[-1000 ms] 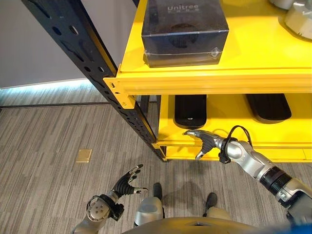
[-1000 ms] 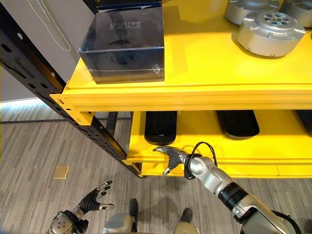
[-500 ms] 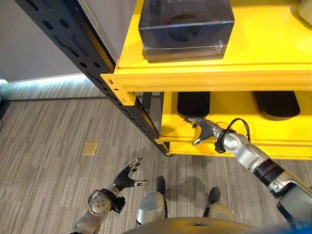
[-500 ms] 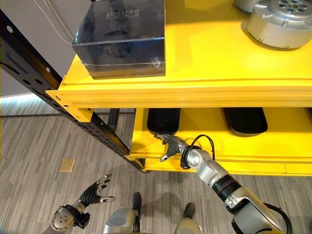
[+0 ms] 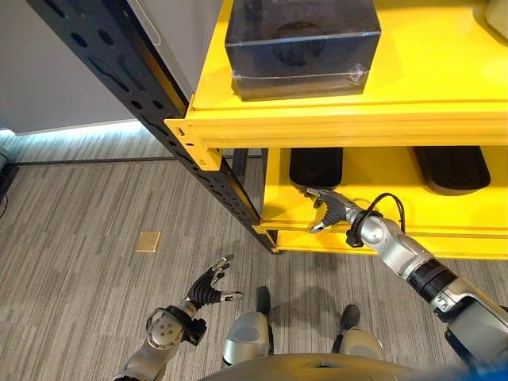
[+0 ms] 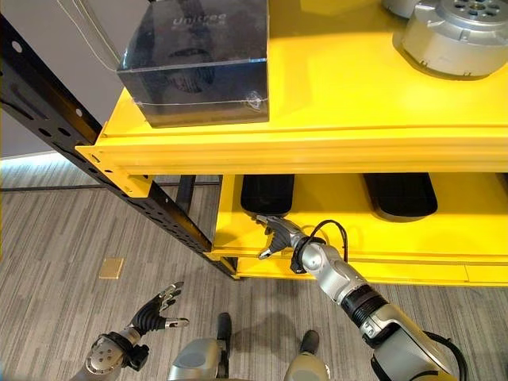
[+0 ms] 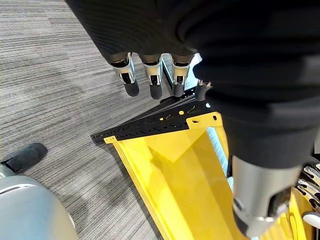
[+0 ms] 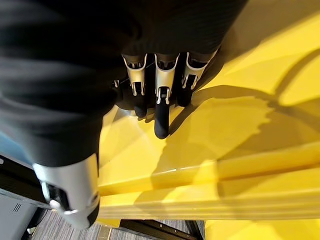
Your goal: Move parts from the plastic box to the shelf.
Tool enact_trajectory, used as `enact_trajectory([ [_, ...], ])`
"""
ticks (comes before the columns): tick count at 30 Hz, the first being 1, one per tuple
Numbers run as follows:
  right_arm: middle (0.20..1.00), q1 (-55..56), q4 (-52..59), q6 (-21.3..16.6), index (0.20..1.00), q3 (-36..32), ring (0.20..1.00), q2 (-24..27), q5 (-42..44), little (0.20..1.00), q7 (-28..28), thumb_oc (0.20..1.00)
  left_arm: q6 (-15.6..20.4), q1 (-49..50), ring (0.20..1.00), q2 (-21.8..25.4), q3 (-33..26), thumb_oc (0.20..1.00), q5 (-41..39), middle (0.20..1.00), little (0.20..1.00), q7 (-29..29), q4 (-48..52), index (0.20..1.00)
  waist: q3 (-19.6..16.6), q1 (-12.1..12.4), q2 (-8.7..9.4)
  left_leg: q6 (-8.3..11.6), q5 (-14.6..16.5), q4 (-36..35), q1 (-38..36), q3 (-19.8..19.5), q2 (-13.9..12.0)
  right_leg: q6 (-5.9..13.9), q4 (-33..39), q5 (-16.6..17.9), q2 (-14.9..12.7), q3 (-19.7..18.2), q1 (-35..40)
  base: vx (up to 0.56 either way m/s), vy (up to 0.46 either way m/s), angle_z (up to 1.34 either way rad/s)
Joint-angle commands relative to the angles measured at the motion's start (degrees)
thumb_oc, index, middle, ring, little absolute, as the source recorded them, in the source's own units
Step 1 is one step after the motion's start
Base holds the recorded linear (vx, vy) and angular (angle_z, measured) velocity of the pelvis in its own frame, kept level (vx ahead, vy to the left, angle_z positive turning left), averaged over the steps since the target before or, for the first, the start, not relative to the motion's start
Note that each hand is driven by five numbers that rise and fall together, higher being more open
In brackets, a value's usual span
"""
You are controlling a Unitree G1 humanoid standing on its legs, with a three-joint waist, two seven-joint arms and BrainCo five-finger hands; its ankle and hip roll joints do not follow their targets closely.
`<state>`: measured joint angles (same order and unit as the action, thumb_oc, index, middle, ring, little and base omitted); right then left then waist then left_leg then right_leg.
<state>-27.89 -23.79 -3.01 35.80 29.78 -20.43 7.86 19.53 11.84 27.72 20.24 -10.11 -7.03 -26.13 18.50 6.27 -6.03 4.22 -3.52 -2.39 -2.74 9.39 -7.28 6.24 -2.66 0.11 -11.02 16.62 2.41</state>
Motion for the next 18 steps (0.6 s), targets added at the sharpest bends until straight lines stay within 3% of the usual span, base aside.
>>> enact_trajectory([
  [1,1.000,-1.18,1.49,-1.29,1.000,3.14,1.000,0.27,-2.95,1.000,6.42,1.000,3.93,-0.75,1.000,0.96,0.04,1.000,-0.28,1.000,1.000,1.07,1.07,1.000,1.32,1.10,1.90,0.09,0.02,8.11,3.15,2.23,-1.60,1.04,-9.09,-0.65,-3.61,-0.75,-3.07,0.00,0.000,0.00],
  [7,1.000,3.25,12.14,3.36,1.000,5.49,1.000,5.75,-1.23,1.000,14.11,1.000,5.64,-0.22,1.000,1.65,-1.94,1.000,-0.55,1.000,1.000,2.09,1.65,1.000,2.05,0.11,3.38,0.19,-0.44,7.04,3.29,2.93,-1.92,1.59,-8.03,0.07,-3.02,-1.37,-3.63,-0.04,-0.026,-0.04],
  [15,1.000,13.01,22.53,10.66,1.000,1.61,1.000,13.10,2.76,1.000,20.70,1.000,5.99,1.31,1.000,2.51,-4.66,1.000,-0.90,1.000,1.000,2.09,4.72,1.000,0.61,-1.75,6.34,0.71,-2.04,2.82,1.99,4.09,-2.38,2.68,-3.81,2.02,-1.87,-2.25,-2.65,-0.03,-0.043,-0.03],
  [18,1.000,16.88,25.19,10.82,1.000,-0.74,1.000,15.18,7.92,1.000,23.53,1.000,5.55,1.82,1.000,2.53,-5.45,1.000,-1.31,1.000,1.000,1.22,5.43,1.000,-0.39,-2.46,7.28,1.08,-2.63,1.65,1.22,4.75,-2.91,2.99,-2.55,2.63,-1.62,-2.37,-2.03,-0.01,-0.036,-0.10],
])
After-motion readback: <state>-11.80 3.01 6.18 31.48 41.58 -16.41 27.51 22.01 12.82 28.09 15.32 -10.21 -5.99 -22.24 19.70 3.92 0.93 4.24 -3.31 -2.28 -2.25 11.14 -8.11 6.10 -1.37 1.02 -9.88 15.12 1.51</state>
